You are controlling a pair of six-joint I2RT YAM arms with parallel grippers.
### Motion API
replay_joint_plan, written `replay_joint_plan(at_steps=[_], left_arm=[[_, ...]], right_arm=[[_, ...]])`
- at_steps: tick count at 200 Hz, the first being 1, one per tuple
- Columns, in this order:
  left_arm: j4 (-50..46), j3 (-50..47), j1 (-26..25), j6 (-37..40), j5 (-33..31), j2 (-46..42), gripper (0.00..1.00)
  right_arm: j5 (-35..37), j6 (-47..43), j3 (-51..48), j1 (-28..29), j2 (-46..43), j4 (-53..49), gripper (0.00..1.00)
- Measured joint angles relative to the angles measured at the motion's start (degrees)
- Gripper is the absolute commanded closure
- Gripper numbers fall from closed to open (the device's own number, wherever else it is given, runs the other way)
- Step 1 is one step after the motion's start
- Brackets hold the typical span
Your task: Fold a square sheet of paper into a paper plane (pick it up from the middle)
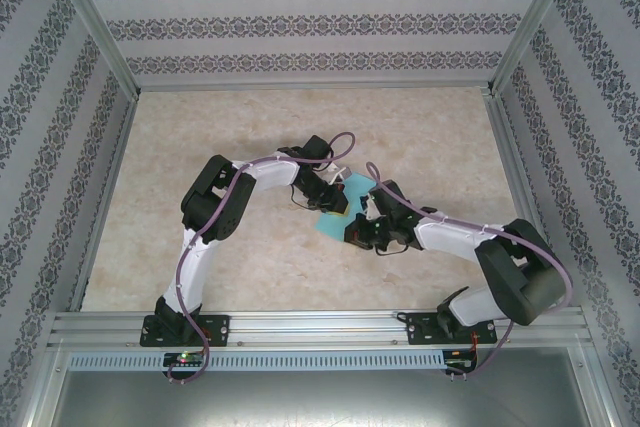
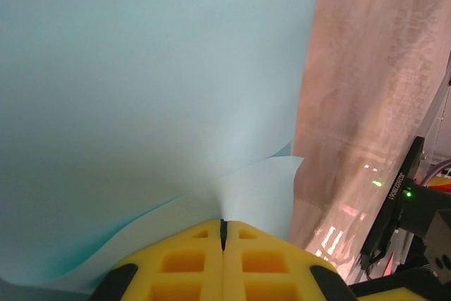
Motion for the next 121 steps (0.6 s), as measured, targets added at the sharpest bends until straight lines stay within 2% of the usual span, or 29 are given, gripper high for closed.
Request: replay_joint_plan(at_steps=[68, 121], left_arm=[[-0.2, 0.2, 0.0, 0.0, 0.0, 0.0, 0.98], [-0.8, 0.9, 0.0, 0.0, -0.4, 0.1, 0.98]], right_arm=[[-1.3, -2.3, 6.6, -1.7, 9.4, 0.5, 1.0], [-1.3, -5.6, 6.6, -2.2, 11.4, -1.1, 1.0]])
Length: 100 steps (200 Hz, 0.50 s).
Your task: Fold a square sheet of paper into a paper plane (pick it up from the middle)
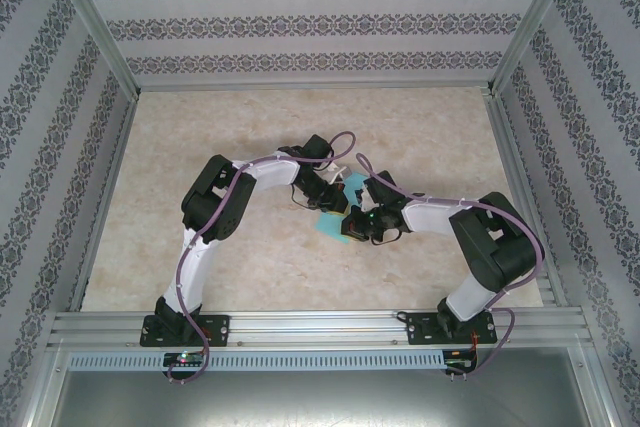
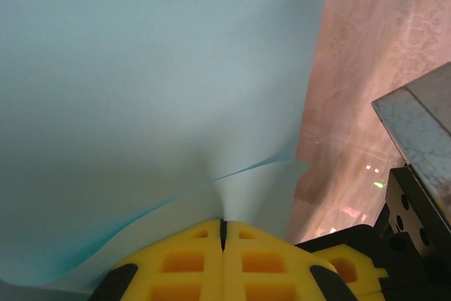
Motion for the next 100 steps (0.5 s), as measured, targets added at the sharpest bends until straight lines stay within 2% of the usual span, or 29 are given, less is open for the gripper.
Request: replay_joint_plan(at_steps=[51, 100], left_arm=[[-0.7, 1.0, 0.5, 0.0, -0.9, 0.2, 0.98], [-0.9, 3.3, 3.8, 0.0, -1.7, 1.4, 0.99]], right_arm=[[0.1, -1.7, -0.9, 0.0, -0.3, 1.0, 1.0], [0.1, -1.9, -2.3, 0.0, -0.7, 3.1, 1.0]])
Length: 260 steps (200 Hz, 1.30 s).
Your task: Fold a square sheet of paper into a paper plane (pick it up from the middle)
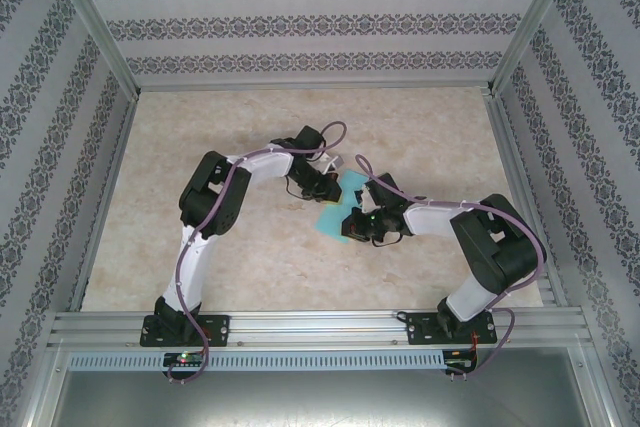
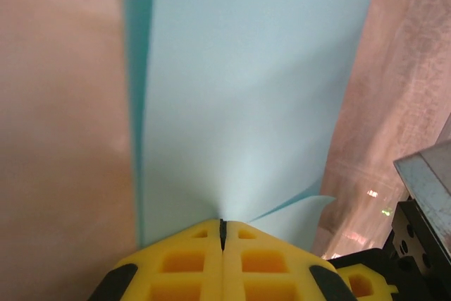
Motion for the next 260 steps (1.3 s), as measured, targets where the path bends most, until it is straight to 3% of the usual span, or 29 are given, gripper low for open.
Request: replay_joint_plan(at_steps=[70, 133, 173, 213, 260], left_arm=[[-1.7, 2.0, 0.6, 0.4, 0.5, 1.1, 0.98], [-0.2, 3.6, 3.8, 0.7, -3.0, 1.3, 0.97], [1.4, -0.7, 4.0, -0.4, -3.5, -4.3, 0.97], [5.2, -7.7, 1.7, -3.1, -3.1, -13.3, 0.98], [9.0, -11.4, -3.8, -5.5, -2.0, -12.2, 0.98]], right_arm=[[0.0, 0.0, -1.3, 0.0, -0.6, 2.0, 1.0], [-0.7, 0.0, -1.5, 0.0, -0.6, 2.0, 1.0], [-1.1, 0.0, -1.3, 0.0, -0.6, 1.3, 1.0], [-1.2, -0.6, -0.7, 0.0, -0.6, -0.2, 1.0], [-1.2, -1.1, -0.3, 0.0, -0.6, -1.3, 1.0]])
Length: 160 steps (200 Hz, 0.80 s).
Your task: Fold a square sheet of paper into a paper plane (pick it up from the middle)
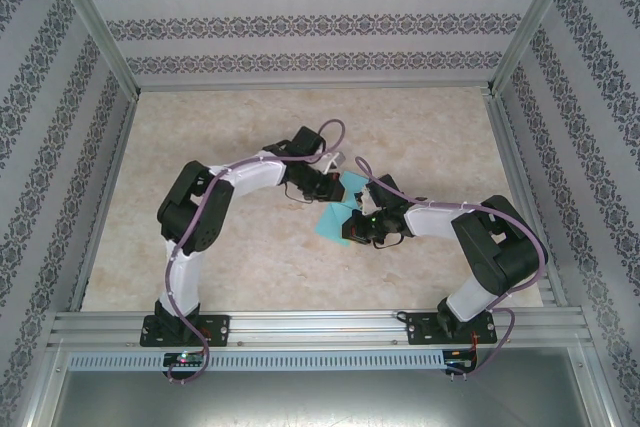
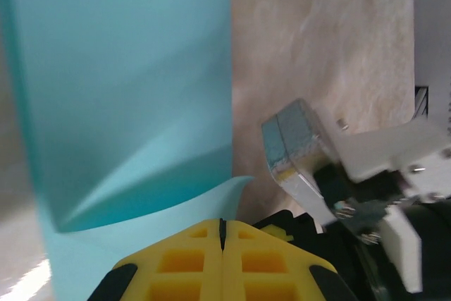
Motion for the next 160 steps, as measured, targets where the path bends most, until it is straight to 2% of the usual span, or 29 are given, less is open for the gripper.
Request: replay_joint_plan(at_steps=[56, 95, 160], left_arm=[[1.0, -0.3, -0.4, -0.3, -0.1, 5.5, 0.98], [0.6, 0.4, -0.3, 0.7, 0.0, 6.1, 0.99], [0.1, 0.9, -0.3, 1.7, 0.3, 6.4, 0.98]], right_arm=[[0.0, -0.2, 0.1, 0.0, 0.0, -0.2, 1.0], [0.5, -0.2, -0.1, 0.0, -0.7, -1.1, 1.0], [1.9, -0.4, -4.6, -0.2, -6.9, -4.3, 1.0]])
